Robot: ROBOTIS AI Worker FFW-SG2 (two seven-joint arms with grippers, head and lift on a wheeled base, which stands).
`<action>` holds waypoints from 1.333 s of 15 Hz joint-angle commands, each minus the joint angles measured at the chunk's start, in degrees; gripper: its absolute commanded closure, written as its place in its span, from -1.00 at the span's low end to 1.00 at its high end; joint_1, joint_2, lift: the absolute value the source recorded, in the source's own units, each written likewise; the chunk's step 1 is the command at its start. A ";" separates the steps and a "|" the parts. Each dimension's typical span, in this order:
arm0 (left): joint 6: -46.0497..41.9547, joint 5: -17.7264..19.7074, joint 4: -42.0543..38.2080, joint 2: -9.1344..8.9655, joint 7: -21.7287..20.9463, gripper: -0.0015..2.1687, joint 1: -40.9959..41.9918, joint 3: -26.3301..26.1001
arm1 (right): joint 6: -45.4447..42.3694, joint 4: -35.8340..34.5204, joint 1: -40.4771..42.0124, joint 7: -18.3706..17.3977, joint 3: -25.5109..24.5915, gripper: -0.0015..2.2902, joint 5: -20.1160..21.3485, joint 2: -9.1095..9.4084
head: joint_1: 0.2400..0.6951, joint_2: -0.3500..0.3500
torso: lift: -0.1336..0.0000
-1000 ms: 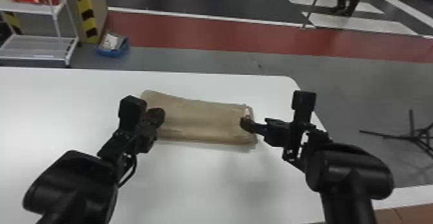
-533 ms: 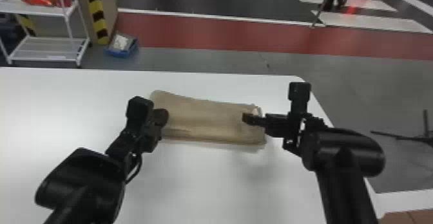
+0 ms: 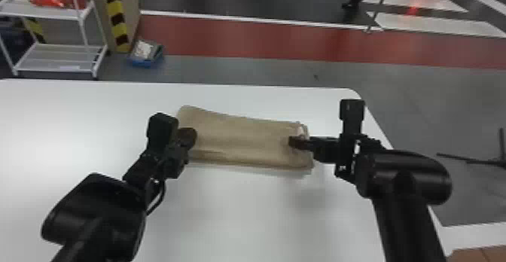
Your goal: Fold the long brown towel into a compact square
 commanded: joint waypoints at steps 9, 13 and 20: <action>0.52 -0.53 2.63 -0.10 -0.80 0.74 -1.19 -0.06 | 10.51 -7.85 -0.07 4.57 0.59 0.05 -7.79 0.27 | 1.00 -0.43 | -0.79; 0.52 -0.61 3.07 -0.27 -0.89 0.74 -1.19 -0.50 | 18.95 -18.49 0.37 3.08 3.58 0.06 -14.12 1.07 | 1.00 -0.32 | -0.79; 5.44 -0.09 -0.88 -0.19 -0.89 0.74 1.10 -0.50 | 18.95 -16.29 -4.99 -0.88 7.89 0.05 -15.44 4.11 | 1.00 -0.13 | -0.79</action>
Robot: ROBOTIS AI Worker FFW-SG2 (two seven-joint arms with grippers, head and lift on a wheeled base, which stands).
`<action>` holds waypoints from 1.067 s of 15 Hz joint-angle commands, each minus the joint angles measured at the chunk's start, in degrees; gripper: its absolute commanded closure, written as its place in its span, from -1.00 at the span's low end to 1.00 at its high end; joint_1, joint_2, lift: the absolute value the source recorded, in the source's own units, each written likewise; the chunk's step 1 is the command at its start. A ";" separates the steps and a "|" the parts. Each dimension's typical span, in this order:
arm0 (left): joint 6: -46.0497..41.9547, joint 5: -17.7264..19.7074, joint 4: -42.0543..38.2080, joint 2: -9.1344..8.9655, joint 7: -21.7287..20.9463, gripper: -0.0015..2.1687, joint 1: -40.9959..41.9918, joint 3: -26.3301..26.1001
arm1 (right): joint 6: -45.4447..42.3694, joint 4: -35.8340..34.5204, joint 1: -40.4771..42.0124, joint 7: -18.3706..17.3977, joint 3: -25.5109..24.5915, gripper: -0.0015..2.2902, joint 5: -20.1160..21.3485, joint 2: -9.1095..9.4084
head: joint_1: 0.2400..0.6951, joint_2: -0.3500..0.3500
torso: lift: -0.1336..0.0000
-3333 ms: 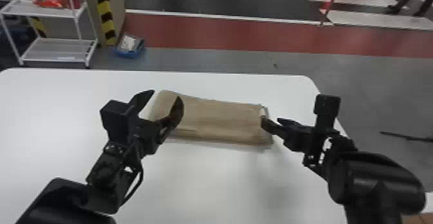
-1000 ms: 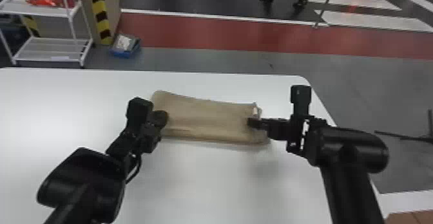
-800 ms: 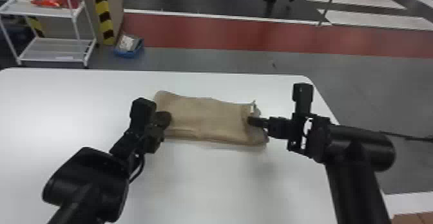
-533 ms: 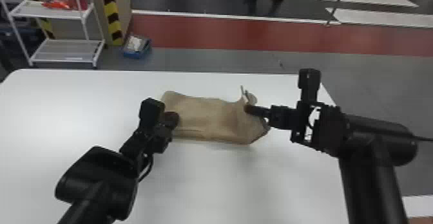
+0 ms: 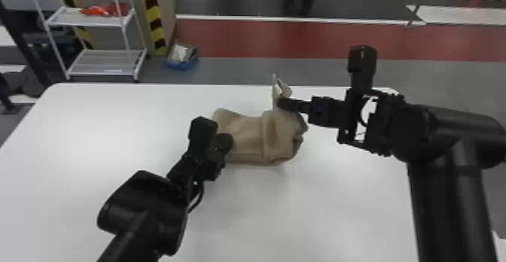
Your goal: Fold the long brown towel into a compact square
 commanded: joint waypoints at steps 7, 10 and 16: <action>6.71 1.42 -9.82 0.17 -1.15 0.74 3.78 0.03 | -9.32 10.01 -2.12 -1.17 3.34 0.05 -1.75 0.12 | 1.00 -0.08 | -0.79; 10.93 4.23 -17.47 0.61 -4.05 0.74 5.37 2.67 | -9.14 8.78 -2.56 -1.70 1.40 0.05 -2.98 0.12 | 1.00 -0.09 | -0.79; 18.14 4.14 -23.88 0.87 -10.47 0.74 7.56 6.88 | -4.40 8.69 -6.61 -1.70 -0.53 0.05 -2.63 0.12 | 1.00 -0.13 | -0.79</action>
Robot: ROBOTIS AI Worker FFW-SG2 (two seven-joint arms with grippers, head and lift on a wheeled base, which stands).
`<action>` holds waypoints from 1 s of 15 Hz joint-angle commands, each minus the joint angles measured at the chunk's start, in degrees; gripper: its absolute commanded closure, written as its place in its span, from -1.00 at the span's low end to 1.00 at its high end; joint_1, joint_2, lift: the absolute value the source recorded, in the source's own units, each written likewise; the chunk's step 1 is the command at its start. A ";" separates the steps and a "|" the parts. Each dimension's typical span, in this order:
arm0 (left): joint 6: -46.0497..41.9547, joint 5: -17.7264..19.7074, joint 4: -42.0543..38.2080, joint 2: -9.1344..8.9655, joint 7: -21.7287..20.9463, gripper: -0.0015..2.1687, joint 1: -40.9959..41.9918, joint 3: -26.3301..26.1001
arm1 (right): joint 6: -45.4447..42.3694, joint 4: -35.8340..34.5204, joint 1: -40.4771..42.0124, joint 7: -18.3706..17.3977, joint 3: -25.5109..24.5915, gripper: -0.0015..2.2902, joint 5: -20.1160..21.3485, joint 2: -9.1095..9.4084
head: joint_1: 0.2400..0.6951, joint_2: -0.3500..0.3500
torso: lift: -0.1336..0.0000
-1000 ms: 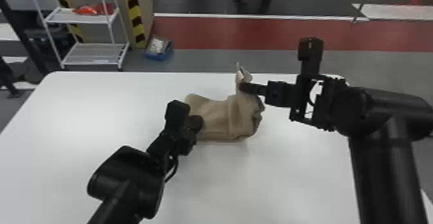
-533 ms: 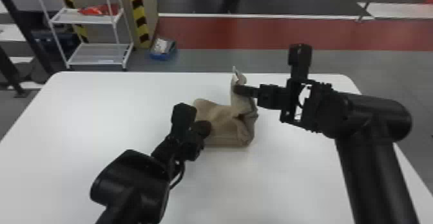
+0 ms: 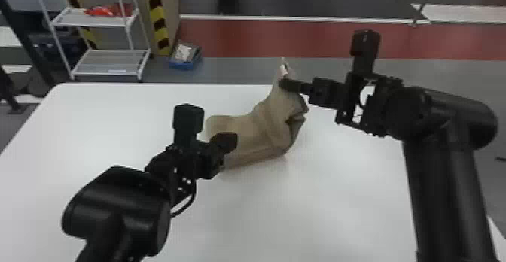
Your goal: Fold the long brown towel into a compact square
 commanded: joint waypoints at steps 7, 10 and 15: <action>-4.87 -0.90 6.85 0.64 -2.29 0.74 -1.35 4.69 | 7.61 -2.37 -2.69 -0.70 3.75 0.05 0.31 0.05 | 1.00 -0.02 | -0.79; -4.69 -0.64 8.08 1.70 -3.70 0.74 -1.61 5.39 | 9.54 -2.11 -3.75 -1.49 5.95 0.05 1.28 0.05 | 1.00 0.09 | -0.79; -4.69 -0.55 8.78 1.70 -4.75 0.74 -1.43 5.13 | 7.78 2.72 -5.33 -2.02 10.70 0.05 4.36 0.05 | 1.00 0.16 | -0.79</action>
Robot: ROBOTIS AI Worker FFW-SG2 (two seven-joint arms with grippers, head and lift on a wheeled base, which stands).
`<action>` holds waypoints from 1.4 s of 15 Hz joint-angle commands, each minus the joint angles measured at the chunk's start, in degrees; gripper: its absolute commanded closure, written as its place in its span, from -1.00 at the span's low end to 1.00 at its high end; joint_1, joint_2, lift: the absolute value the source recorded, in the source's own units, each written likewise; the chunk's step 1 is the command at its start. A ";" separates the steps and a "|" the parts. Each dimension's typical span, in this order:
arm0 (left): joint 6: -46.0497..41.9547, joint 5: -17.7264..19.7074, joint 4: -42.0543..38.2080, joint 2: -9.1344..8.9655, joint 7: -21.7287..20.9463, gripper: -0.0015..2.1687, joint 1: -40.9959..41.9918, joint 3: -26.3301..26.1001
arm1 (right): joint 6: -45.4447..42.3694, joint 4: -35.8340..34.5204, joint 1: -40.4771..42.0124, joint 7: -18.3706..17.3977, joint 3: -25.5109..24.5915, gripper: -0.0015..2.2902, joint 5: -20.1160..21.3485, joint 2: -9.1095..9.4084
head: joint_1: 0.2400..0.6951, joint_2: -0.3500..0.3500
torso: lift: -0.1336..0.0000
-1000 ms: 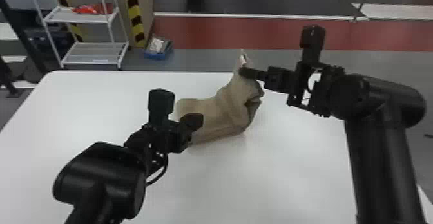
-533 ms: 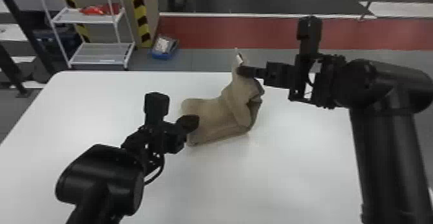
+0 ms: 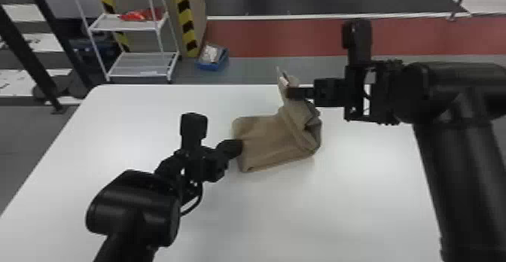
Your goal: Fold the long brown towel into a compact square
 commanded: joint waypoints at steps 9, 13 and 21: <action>-1.05 0.43 0.91 -0.62 0.25 0.74 -0.32 -2.77 | -8.20 9.35 -1.05 -1.40 8.84 0.05 1.88 0.05 | 1.00 0.17 | -0.79; -1.05 0.61 0.91 -0.71 0.25 0.74 -0.32 -3.13 | -10.66 12.17 -0.78 -1.48 11.83 0.05 1.79 0.05 | 1.00 0.21 | -0.79; -2.46 0.78 3.11 -0.80 0.42 0.74 -1.11 -3.39 | -12.59 13.48 -0.52 -1.13 11.74 0.02 -1.46 0.05 | 1.00 0.24 | -0.79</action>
